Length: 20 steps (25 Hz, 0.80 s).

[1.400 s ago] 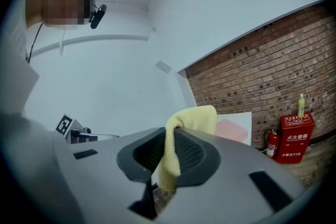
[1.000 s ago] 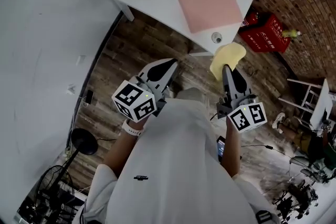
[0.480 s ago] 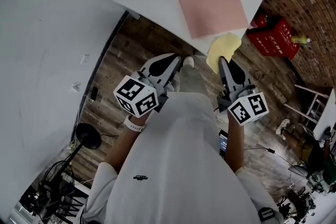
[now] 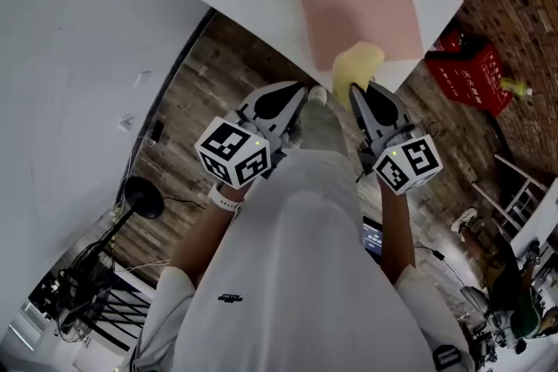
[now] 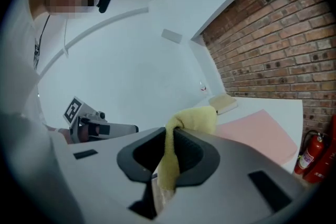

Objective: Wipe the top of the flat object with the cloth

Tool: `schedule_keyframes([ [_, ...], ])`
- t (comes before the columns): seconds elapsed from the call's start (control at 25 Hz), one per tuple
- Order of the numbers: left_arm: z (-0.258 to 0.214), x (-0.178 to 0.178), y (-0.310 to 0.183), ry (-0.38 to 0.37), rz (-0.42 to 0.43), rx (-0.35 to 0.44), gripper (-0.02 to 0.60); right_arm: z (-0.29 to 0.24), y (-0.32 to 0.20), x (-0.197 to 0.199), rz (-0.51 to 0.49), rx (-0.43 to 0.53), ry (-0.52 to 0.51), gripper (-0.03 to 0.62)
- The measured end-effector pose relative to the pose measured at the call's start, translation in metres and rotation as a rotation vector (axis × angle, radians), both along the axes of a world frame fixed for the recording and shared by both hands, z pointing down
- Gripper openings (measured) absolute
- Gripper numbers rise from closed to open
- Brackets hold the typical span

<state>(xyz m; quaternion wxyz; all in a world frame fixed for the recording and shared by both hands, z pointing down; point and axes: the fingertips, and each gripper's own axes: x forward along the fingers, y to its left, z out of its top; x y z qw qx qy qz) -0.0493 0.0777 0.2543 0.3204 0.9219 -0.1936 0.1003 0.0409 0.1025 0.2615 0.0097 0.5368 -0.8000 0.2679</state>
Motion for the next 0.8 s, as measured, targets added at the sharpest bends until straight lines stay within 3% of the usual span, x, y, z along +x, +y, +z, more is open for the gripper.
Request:
schedule_keyframes([
  [0.4, 0.056, 0.027, -0.029, -0.087, -0.125, -0.066, 0.018, 0.063, -0.053, 0.006, -0.254, -0.116, -0.036, 0.051],
  [0.64, 0.094, 0.031, -0.046, -0.113, -0.193, -0.117, 0.018, 0.099, -0.072, 0.001, -0.382, -0.162, 0.037, 0.051],
  [0.8, 0.111, 0.034, -0.053, -0.129, -0.221, -0.137, 0.018, 0.121, -0.080, 0.000, -0.427, -0.195, 0.034, 0.051],
])
